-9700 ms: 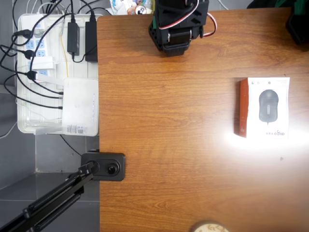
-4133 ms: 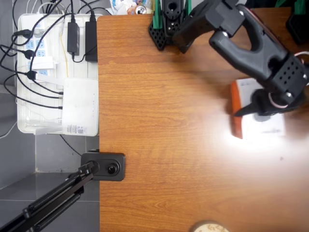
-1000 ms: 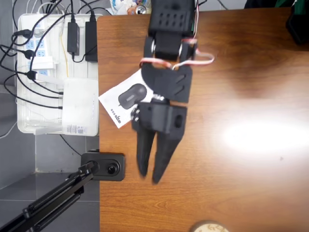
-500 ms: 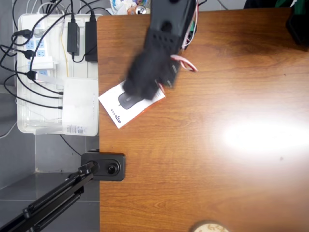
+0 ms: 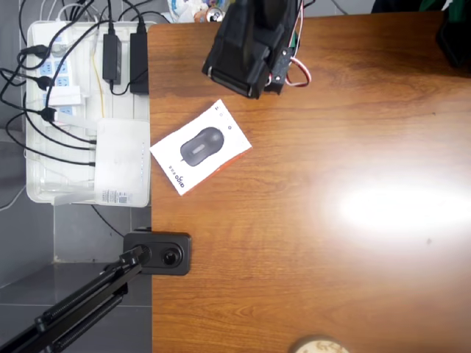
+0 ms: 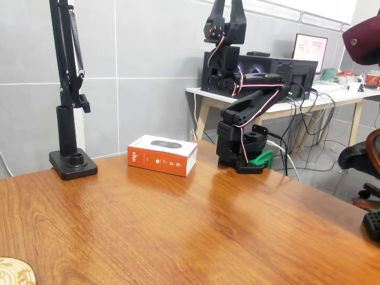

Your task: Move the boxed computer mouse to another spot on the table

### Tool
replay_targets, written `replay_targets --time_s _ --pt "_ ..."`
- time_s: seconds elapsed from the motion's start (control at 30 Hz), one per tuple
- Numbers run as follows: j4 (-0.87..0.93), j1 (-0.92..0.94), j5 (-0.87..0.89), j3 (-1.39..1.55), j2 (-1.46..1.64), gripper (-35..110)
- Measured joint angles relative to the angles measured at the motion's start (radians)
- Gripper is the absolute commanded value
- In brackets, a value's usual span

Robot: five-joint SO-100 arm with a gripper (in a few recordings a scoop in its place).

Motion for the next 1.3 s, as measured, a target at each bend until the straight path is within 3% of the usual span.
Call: replay_targets --time_s 0.17,0.73,1.0,1.3 --pt "-0.092 -0.002 -0.002 0.038 -0.011 0" --pt "-0.130 -0.038 -0.021 0.121 0.327 0" --pt "-0.143 -0.049 -0.020 0.126 0.348 0" --pt "-0.143 -0.049 0.152 0.126 0.348 0"
